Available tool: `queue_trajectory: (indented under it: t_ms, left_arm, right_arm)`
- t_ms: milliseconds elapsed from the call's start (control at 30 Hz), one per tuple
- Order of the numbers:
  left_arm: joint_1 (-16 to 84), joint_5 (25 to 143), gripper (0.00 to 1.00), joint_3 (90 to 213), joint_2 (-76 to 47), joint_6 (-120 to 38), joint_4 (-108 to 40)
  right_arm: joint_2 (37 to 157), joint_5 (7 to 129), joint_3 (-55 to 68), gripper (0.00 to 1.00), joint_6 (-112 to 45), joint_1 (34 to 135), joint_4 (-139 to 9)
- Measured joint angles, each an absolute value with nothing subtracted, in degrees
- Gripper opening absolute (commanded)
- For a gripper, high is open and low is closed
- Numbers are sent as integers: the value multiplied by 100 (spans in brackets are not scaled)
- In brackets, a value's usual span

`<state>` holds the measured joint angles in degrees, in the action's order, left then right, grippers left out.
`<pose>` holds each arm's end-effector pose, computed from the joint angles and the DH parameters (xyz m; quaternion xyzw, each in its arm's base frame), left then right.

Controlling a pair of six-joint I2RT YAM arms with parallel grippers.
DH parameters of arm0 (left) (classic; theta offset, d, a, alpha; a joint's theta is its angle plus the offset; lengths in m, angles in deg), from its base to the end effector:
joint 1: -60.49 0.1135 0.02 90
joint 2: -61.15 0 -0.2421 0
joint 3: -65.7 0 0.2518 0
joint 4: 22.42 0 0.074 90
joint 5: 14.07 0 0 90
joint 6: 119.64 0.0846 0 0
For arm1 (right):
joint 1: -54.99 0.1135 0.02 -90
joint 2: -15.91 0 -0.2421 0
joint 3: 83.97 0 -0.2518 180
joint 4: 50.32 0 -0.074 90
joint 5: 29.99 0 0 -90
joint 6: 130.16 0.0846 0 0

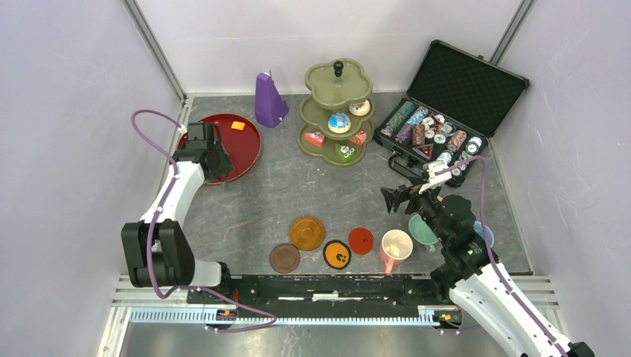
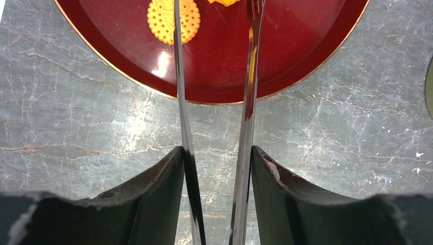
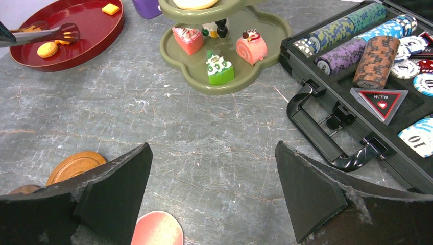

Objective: Serve the afternoon tea

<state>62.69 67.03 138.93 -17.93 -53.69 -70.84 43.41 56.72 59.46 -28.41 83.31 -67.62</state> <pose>0.3159 0.0252 0.1976 -0.2387 0.9187 0.0145 0.3143 0.1878 0.0957 0.2423 -0.0903 0.7505 0.2038 0.6221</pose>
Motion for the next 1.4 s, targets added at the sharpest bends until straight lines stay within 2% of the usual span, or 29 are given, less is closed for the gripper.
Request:
queue_trajectory:
  t_ms: [433, 867, 1000, 1233, 1400]
  left_arm:
    - [6522, 7159, 51, 13779, -1842, -5385, -7001]
    - [6566, 7691, 34, 13705, -1872, -5476, -6841]
    - [6559, 8007, 33, 13705, -1898, -5476, -6739]
    - [6400, 8259, 39, 13705, -1968, -5470, -6719]
    - [6334, 8145, 51, 13751, -1855, -5466, -6800]
  right_arm:
    - [4171, 5622, 5946, 98, -2841, 8331, -6803]
    - [4210, 5602, 5946, 98, -2839, 8331, -6801]
    - [4230, 5604, 5946, 98, -2837, 8331, -6799]
    - [4272, 5606, 5948, 98, -2819, 8331, -6777]
    - [4287, 5608, 5948, 98, -2817, 8331, -6766]
